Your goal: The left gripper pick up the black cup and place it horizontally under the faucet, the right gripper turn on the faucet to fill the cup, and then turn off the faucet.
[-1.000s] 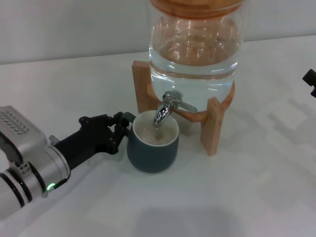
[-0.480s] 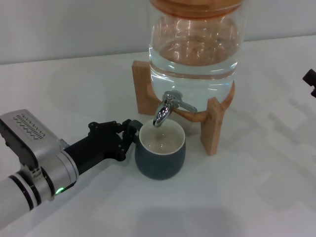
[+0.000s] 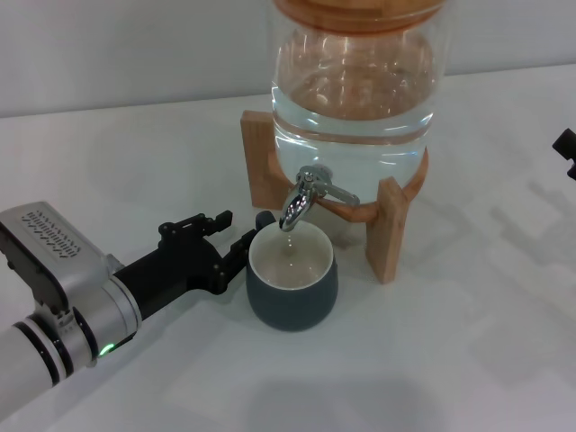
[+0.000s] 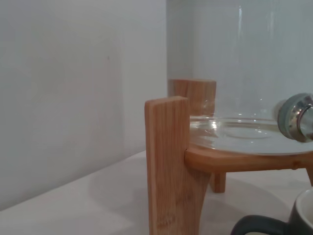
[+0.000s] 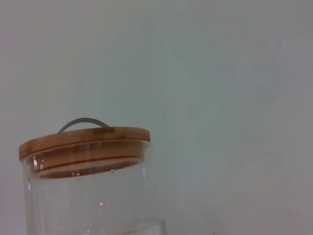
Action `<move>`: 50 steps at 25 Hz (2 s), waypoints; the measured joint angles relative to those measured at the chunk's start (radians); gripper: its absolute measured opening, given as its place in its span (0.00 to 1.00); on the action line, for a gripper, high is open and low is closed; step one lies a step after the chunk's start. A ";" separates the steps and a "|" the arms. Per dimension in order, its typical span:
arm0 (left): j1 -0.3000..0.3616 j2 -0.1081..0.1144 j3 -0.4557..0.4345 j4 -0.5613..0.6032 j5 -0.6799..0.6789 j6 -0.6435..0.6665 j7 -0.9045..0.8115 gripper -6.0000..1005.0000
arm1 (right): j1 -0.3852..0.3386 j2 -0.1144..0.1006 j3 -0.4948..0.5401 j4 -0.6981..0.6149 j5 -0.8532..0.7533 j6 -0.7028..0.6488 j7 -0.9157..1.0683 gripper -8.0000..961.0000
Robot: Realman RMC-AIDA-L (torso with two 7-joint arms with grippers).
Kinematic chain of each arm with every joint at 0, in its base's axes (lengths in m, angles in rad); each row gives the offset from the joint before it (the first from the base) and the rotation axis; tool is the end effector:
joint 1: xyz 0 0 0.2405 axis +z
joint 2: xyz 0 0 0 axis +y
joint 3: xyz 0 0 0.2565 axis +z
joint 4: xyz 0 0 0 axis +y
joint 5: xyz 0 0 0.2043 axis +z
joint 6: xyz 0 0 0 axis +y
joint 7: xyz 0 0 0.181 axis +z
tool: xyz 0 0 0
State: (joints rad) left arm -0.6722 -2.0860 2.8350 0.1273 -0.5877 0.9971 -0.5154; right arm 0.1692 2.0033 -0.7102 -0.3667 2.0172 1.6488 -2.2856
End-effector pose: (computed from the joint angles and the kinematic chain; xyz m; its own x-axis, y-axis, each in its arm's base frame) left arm -0.2368 0.3543 -0.1397 0.8391 0.1610 0.5196 0.4250 -0.7903 -0.4414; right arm 0.3275 0.2744 0.0709 0.5322 0.1251 -0.8373 -0.6945 -0.5011 -0.5163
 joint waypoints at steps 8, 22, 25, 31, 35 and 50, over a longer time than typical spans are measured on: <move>0.029 0.002 -0.003 -0.002 -0.002 0.017 0.018 0.46 | 0.000 0.000 0.000 -0.002 0.000 -0.002 0.000 0.86; 0.159 0.010 -0.007 -0.169 -0.135 0.292 -0.077 0.46 | -0.046 -0.002 -0.003 -0.103 -0.050 0.020 0.089 0.86; 0.197 0.011 -0.007 -0.235 -0.224 0.361 -0.123 0.46 | -0.081 0.003 -0.019 -0.240 -0.119 0.024 0.194 0.86; 0.246 0.016 -0.006 -0.324 -0.397 0.418 -0.196 0.46 | -0.114 0.004 -0.136 -0.498 -0.227 0.027 0.432 0.86; 0.258 0.017 -0.006 -0.344 -0.458 0.421 -0.206 0.46 | -0.130 0.005 -0.265 -0.673 -0.253 0.002 0.576 0.86; 0.273 0.016 -0.006 -0.354 -0.495 0.414 -0.209 0.46 | -0.138 0.006 -0.576 -1.068 -0.408 -0.259 0.951 0.86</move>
State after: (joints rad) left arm -0.3996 -2.0705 2.8287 -0.2263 -1.0829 1.4111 -0.7244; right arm 0.0316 2.0096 -1.2861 -1.4342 1.6089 1.3901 -1.3347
